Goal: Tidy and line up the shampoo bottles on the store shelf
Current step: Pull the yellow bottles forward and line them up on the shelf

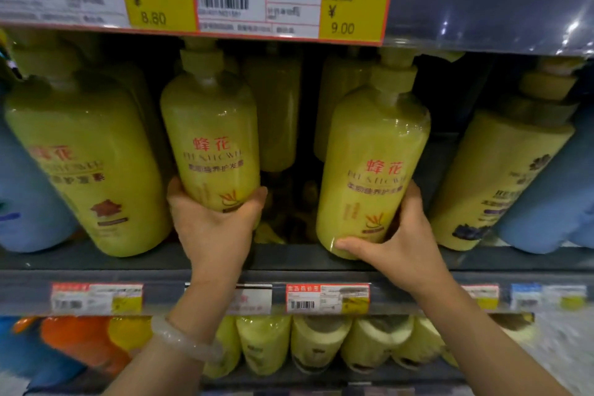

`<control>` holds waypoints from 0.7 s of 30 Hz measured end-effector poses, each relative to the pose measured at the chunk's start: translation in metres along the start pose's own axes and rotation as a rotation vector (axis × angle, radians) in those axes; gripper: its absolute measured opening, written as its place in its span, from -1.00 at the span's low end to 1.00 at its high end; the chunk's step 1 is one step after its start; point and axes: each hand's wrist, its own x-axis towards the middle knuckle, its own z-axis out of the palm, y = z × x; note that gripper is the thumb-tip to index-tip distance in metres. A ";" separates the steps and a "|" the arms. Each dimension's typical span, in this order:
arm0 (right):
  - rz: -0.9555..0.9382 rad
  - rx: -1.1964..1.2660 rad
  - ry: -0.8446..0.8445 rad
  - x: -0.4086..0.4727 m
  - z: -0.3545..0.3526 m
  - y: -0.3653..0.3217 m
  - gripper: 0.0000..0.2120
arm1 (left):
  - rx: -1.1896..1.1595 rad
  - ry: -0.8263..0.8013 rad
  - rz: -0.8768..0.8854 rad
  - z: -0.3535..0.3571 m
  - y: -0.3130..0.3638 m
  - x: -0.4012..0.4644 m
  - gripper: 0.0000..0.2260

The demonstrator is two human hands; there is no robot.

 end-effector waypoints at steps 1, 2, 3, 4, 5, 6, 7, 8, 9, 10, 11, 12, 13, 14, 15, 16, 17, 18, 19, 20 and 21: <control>-0.010 -0.018 0.022 -0.001 0.001 -0.001 0.02 | 0.015 -0.010 0.018 0.000 -0.001 0.000 -0.12; -0.015 -0.033 0.039 -0.001 0.002 -0.001 0.03 | 0.038 -0.029 0.030 -0.001 -0.002 -0.001 -0.09; -0.019 -0.046 0.050 -0.001 0.003 -0.002 0.04 | 0.066 -0.055 0.038 0.000 -0.002 -0.002 -0.05; -0.020 -0.055 0.056 -0.002 0.004 -0.002 0.04 | 0.099 -0.085 0.046 0.000 -0.002 -0.005 0.00; -0.022 -0.064 0.061 -0.002 0.005 -0.003 0.03 | 0.137 -0.118 0.061 0.000 0.000 -0.008 0.04; -0.024 -0.071 0.066 -0.003 0.005 -0.004 0.02 | 0.179 -0.149 0.081 0.000 0.002 -0.011 0.07; -0.025 -0.074 0.072 -0.004 0.006 -0.005 0.02 | 0.222 -0.183 0.108 0.000 0.004 -0.013 0.08; -0.019 -0.069 0.081 -0.004 0.006 -0.004 0.02 | 0.262 -0.218 0.136 0.000 0.006 -0.014 0.06; -0.011 -0.064 0.095 -0.004 0.006 -0.004 0.01 | 0.293 -0.252 0.160 0.000 0.008 -0.015 0.05; -0.002 -0.062 0.113 -0.003 0.005 -0.002 0.01 | 0.312 -0.280 0.176 0.000 0.009 -0.015 0.03; 0.004 -0.061 0.132 -0.003 0.005 -0.001 0.01 | 0.324 -0.304 0.184 -0.001 0.009 -0.015 0.03; 0.008 -0.059 0.150 -0.003 0.005 0.000 0.01 | 0.333 -0.327 0.189 -0.001 0.009 -0.015 0.01; 0.010 -0.055 0.160 -0.002 0.004 0.000 0.01 | 0.342 -0.351 0.202 -0.001 0.009 -0.016 -0.01; 0.013 -0.053 0.165 -0.002 0.004 0.000 0.01 | 0.349 -0.381 0.220 -0.001 0.010 -0.018 -0.02; 0.013 -0.051 0.168 -0.002 0.004 0.000 0.01 | 0.352 -0.415 0.241 -0.001 0.011 -0.019 -0.03; 0.013 -0.048 0.169 -0.002 0.004 -0.001 0.01 | 0.349 -0.449 0.262 -0.001 0.011 -0.021 -0.02; 0.012 -0.048 0.170 -0.002 0.004 -0.001 0.01 | 0.347 -0.481 0.279 -0.001 0.011 -0.021 -0.02; 0.012 -0.046 0.173 -0.002 0.005 -0.001 0.01 | 0.346 -0.508 0.290 0.000 0.012 -0.022 -0.03; 0.013 -0.047 0.176 -0.002 0.005 -0.001 0.01 | 0.348 -0.526 0.298 0.000 0.012 -0.023 -0.04; 0.015 -0.048 0.179 -0.002 0.005 -0.002 0.00 | 0.354 -0.533 0.308 0.001 0.012 -0.023 -0.06; 0.017 -0.052 0.182 -0.002 0.005 -0.002 0.00 | 0.364 -0.529 0.318 0.001 0.012 -0.024 -0.07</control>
